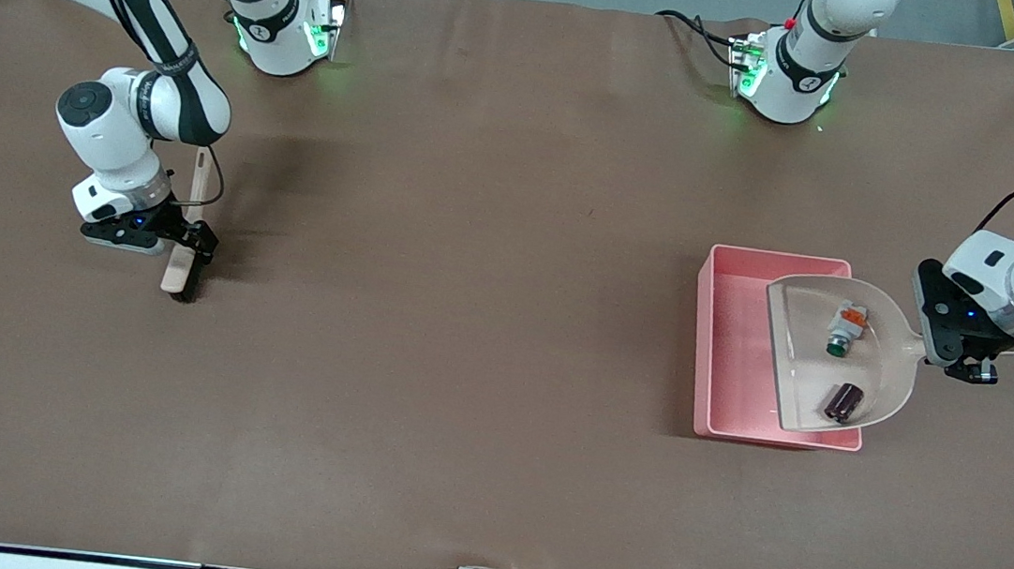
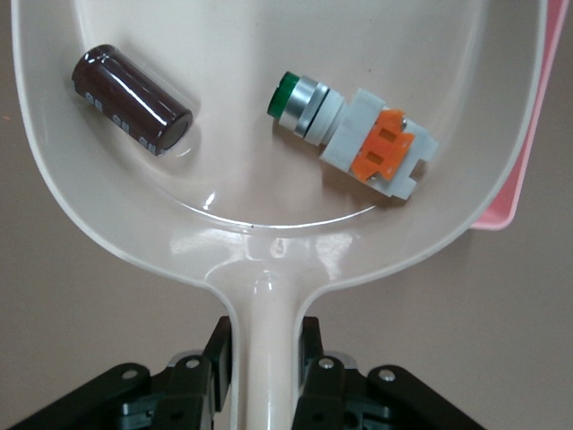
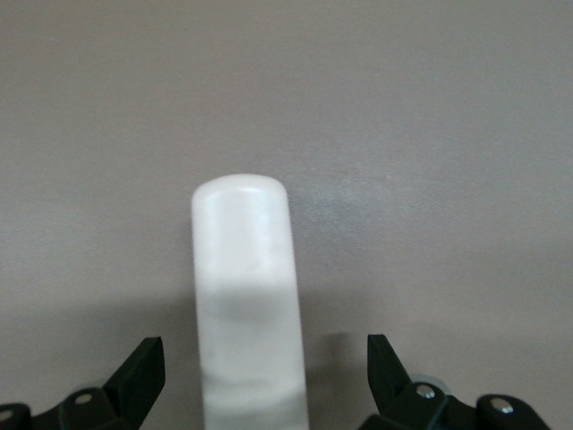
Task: Clean e-waste and dump in bin
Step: 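Lower the brush onto the table with the right gripper while the left tilts the dustpan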
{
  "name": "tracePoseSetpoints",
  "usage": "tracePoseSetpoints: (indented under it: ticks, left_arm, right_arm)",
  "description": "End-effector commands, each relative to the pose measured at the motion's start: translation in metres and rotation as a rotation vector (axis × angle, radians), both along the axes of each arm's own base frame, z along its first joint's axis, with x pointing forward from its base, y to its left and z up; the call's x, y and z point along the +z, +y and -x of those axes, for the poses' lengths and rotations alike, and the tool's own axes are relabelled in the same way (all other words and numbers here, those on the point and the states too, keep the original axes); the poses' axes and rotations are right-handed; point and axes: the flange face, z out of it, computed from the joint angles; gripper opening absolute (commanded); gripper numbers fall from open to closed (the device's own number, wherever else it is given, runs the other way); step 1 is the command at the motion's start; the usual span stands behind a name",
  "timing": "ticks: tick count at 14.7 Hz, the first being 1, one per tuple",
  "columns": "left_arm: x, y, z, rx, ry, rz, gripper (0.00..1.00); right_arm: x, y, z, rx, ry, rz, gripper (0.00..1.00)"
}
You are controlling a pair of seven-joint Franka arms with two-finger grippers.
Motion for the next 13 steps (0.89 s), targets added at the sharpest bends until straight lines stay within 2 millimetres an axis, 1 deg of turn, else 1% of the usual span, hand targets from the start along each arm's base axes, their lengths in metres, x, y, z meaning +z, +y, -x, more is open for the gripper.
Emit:
tracePoseSetpoints:
  ticks: [1, 2, 4, 6, 7, 8, 9, 11, 12, 13]
  left_arm:
    - [-0.004, -0.002, 0.007, -0.078, -0.002, -0.044, 0.03]
    - [-0.011, 0.000, 0.009, -0.087, 0.007, -0.060, 0.03]
    - [-0.017, 0.005, 0.008, -0.113, -0.002, -0.113, 0.02]
    - [-0.023, 0.009, 0.006, -0.125, -0.009, -0.129, 0.02]
    - [-0.023, 0.007, 0.005, -0.131, -0.013, -0.143, 0.02]
    - [-0.023, 0.005, 0.004, -0.138, -0.016, -0.158, 0.02]
    - [-0.024, -0.002, 0.003, -0.149, -0.023, -0.181, 0.02]
    - [-0.032, -0.008, 0.002, -0.167, -0.010, -0.223, 0.02]
    - [-0.036, -0.005, 0.001, -0.163, -0.005, -0.230, 0.02]
    - [-0.039, -0.010, 0.000, -0.173, -0.003, -0.236, 0.02]
  right_arm:
    - [0.031, 0.004, -0.006, -0.010, 0.054, 0.001, 1.00]
    - [0.046, 0.003, -0.009, -0.016, 0.090, 0.006, 1.00]
    - [0.089, 0.004, -0.019, -0.017, 0.135, 0.019, 1.00]
    - [0.143, 0.009, -0.030, -0.008, 0.174, 0.035, 1.00]
    - [0.168, 0.012, -0.034, -0.007, 0.191, 0.040, 1.00]
    - [0.197, 0.021, -0.039, -0.001, 0.207, 0.043, 1.00]
    - [0.230, 0.032, -0.045, -0.010, 0.228, 0.006, 1.00]
    - [0.295, 0.040, -0.055, -0.024, 0.278, -0.048, 1.00]
    - [0.320, 0.046, -0.058, -0.015, 0.280, -0.047, 1.00]
    - [0.343, 0.051, -0.059, -0.007, 0.280, -0.046, 1.00]
